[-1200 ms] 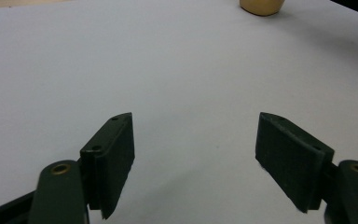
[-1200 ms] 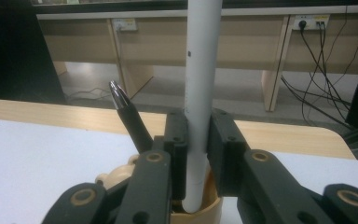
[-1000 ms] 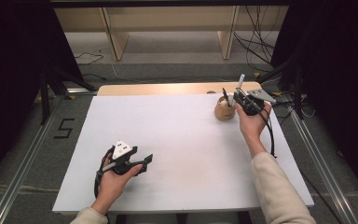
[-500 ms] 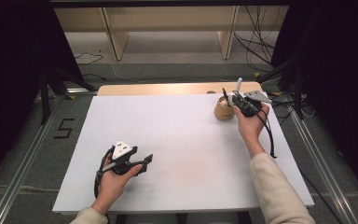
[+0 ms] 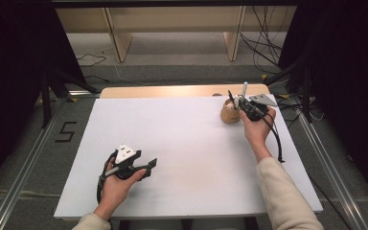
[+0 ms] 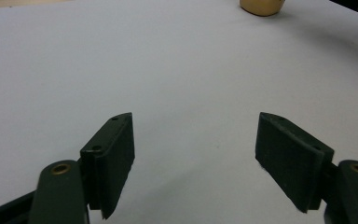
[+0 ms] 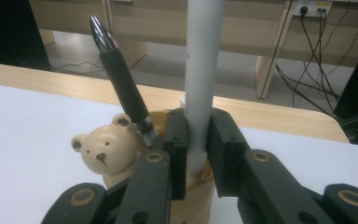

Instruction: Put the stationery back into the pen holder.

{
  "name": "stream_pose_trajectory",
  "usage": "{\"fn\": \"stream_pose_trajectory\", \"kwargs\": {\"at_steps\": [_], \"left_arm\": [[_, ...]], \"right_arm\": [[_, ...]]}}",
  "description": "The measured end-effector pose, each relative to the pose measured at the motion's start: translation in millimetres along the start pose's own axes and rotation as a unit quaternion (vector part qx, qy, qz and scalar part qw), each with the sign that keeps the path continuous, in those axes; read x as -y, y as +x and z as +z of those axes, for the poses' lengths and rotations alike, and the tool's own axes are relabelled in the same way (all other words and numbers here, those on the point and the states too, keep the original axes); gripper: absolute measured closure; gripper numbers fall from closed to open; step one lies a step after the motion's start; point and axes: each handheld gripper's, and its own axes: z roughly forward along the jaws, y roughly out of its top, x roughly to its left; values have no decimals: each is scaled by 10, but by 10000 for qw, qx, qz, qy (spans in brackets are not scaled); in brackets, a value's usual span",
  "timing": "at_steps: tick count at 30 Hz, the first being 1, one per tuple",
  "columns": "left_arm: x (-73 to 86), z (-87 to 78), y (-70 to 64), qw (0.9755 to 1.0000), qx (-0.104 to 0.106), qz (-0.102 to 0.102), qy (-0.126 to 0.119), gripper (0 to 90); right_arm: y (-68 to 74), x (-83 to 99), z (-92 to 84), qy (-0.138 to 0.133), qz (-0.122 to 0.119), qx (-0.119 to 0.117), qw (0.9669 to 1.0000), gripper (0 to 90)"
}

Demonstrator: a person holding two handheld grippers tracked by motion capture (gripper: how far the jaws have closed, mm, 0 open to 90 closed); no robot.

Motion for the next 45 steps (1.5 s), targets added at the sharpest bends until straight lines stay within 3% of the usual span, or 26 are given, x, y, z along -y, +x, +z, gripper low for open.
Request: {"fn": "stream_pose_trajectory", "kwargs": {"at_steps": [32,45], "left_arm": [[3,-1,3,10000,3,8,11,280],[3,0,6,10000,-5,-2,9,281]], "right_arm": [[-3,65,51,224,-88,7,9997,772],[-5,33,8,223,-33,16,9997,659]]}}
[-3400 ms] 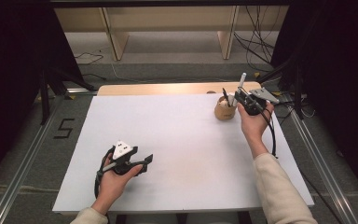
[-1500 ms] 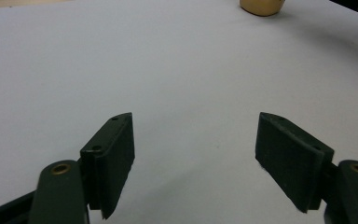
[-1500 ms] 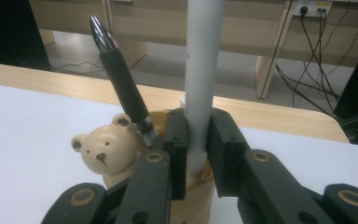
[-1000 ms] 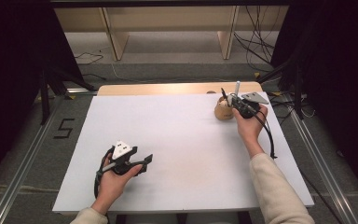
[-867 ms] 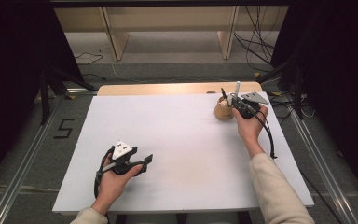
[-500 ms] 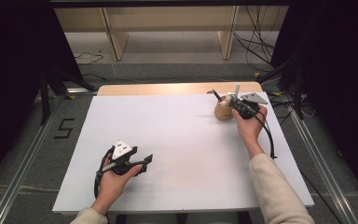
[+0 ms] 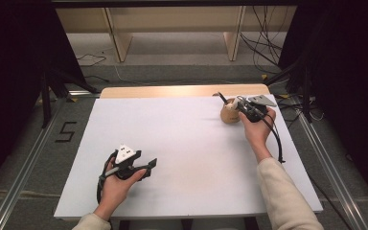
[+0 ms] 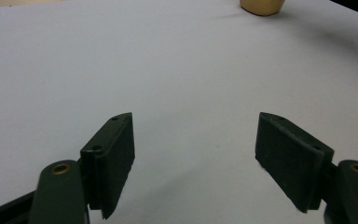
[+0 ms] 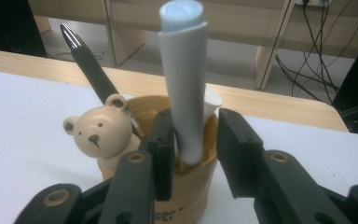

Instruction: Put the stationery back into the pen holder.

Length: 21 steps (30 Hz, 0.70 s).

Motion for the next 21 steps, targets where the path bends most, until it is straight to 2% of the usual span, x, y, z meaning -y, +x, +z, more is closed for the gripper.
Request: {"fn": "stream_pose_trajectory", "kwargs": {"at_steps": [12,21], "left_arm": [[3,2,-3,10000,8,-25,3,281],[5,2,0,10000,9,-48,-1,281]], "right_arm": [[-12,-12,-90,95,83,-54,9999,495],[-30,31,-143,156,234,-130,9995,432]]}}
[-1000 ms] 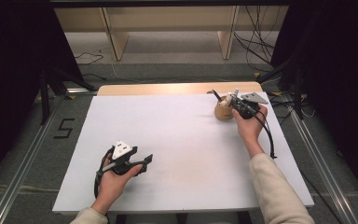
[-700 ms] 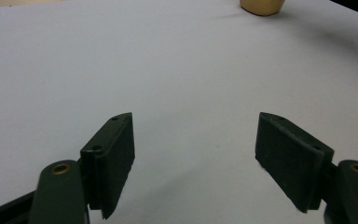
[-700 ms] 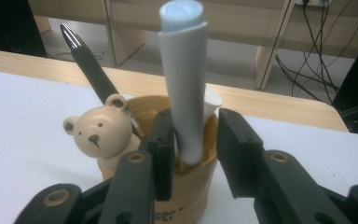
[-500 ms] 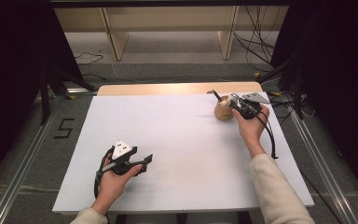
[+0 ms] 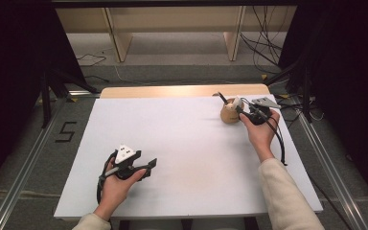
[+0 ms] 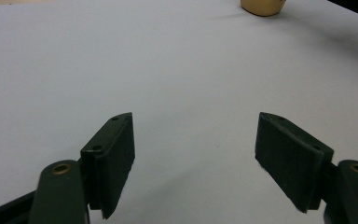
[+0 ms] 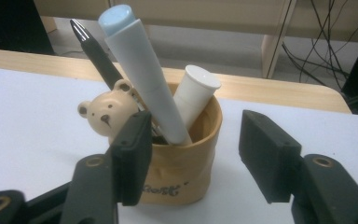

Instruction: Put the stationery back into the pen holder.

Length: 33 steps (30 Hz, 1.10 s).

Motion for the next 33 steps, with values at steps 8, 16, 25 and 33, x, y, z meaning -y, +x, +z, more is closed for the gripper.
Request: {"fn": "stream_pose_trajectory", "kwargs": {"at_steps": [8,16,25,33], "left_arm": [[-2,-11,12,10000,-18,-11,-2,282],[1,-16,16,10000,-29,-47,-13,282],[5,-23,18,10000,-28,-33,8,282],[11,-25,21,10000,-36,-42,37,282]], "right_arm": [[8,31,-55,92,45,-75,9999,371],[17,69,-125,197,8,-119,9997,348],[52,116,-195,356,-48,-226,9991,341],[123,163,-280,461,-160,-340,9982,341]]}}
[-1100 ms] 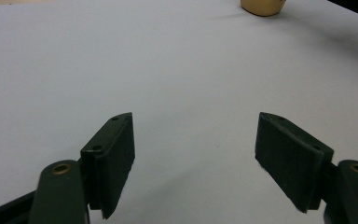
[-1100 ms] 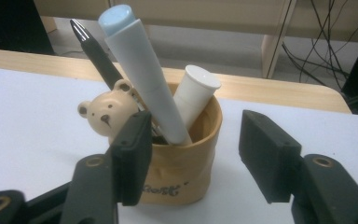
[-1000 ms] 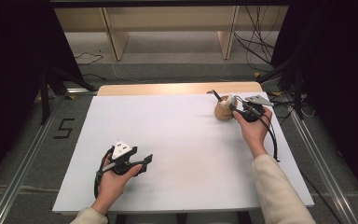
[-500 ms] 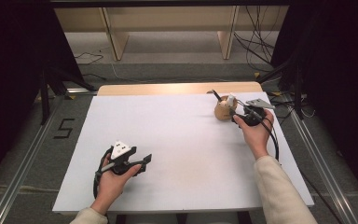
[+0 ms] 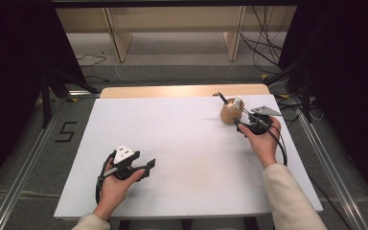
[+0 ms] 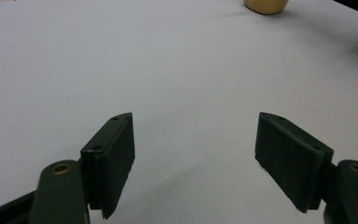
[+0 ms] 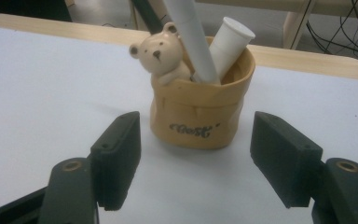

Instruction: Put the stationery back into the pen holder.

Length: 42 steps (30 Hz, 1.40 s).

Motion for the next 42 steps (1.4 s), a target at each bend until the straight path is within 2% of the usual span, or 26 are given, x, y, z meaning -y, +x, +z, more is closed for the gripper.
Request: {"fn": "stream_pose_trajectory", "kwargs": {"at_steps": [19,42], "left_arm": [[14,7,-6,10000,2,25,97,280],[26,17,-7,9998,22,31,176,279]], "right_arm": [[158,162,-239,238,-95,-417,9988,332],[302,329,-474,339,-320,-697,9965,331]]}}
